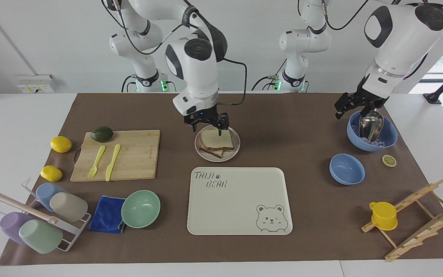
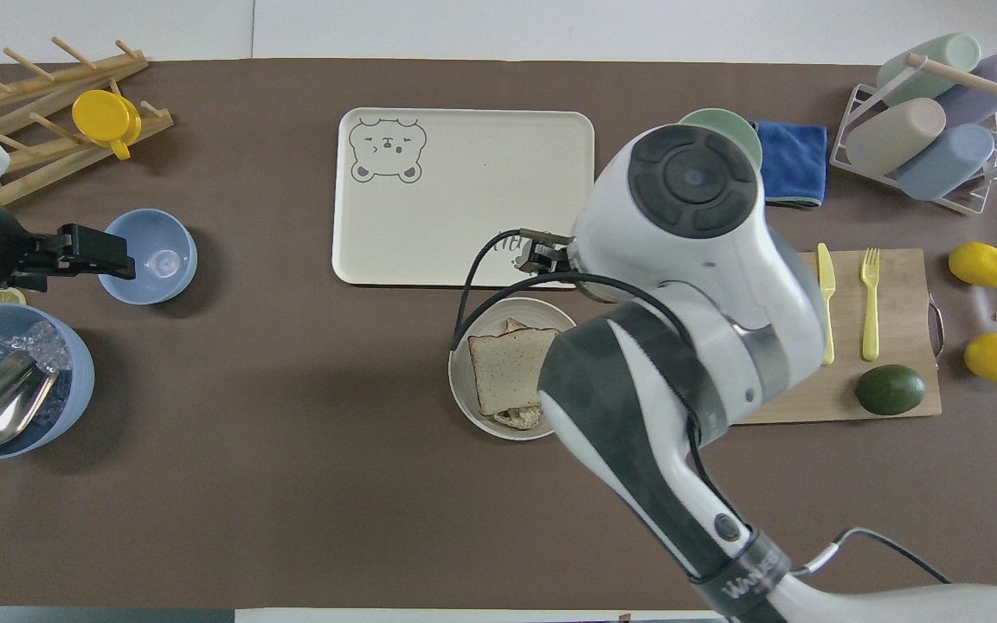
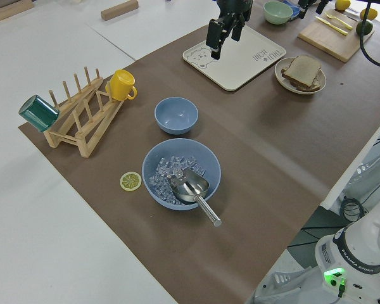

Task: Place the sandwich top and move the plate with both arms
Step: 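Withdraw the right gripper while the left gripper reaches toward the plate, then grasp the plate rim with the left gripper, then lift the plate with the left gripper toward the cream tray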

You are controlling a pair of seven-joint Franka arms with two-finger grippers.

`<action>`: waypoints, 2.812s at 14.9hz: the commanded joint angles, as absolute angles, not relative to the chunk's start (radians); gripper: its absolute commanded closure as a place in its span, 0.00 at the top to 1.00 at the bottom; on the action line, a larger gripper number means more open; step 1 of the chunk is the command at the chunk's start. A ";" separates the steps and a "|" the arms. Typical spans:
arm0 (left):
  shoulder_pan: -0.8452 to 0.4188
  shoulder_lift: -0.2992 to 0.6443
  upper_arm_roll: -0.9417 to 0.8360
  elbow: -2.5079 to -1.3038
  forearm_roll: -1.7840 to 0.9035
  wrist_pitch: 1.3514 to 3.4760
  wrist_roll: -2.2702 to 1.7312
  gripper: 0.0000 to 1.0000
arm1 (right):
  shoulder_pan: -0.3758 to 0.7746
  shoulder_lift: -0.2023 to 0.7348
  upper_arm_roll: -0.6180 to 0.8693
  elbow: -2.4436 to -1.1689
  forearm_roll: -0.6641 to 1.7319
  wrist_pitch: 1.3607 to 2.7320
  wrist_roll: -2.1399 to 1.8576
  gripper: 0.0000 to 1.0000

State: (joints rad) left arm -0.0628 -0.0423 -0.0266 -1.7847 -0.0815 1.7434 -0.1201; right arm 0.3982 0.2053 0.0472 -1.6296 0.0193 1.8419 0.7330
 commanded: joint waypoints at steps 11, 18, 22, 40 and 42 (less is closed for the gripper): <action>-0.472 0.017 -0.023 -2.164 -0.304 2.265 -0.287 1.00 | 0.101 -0.014 -0.073 -1.727 0.011 1.523 0.049 1.00; -0.569 0.104 -0.025 -2.223 -0.330 2.385 -0.278 0.99 | 0.101 -0.049 -0.083 -1.761 -0.009 1.500 0.031 1.00; -0.597 0.101 -0.023 -2.266 -0.387 2.408 -0.284 0.91 | 0.086 -0.041 -0.083 -1.752 -0.009 1.516 0.029 1.00; -0.637 0.146 -0.025 -2.267 -0.466 2.516 -0.368 0.23 | 0.015 0.011 -0.084 -1.671 0.015 1.545 0.009 1.00; -0.646 0.146 -0.023 -2.267 -0.475 2.520 -0.368 0.16 | -0.002 0.012 -0.084 -1.666 0.026 1.546 0.008 1.00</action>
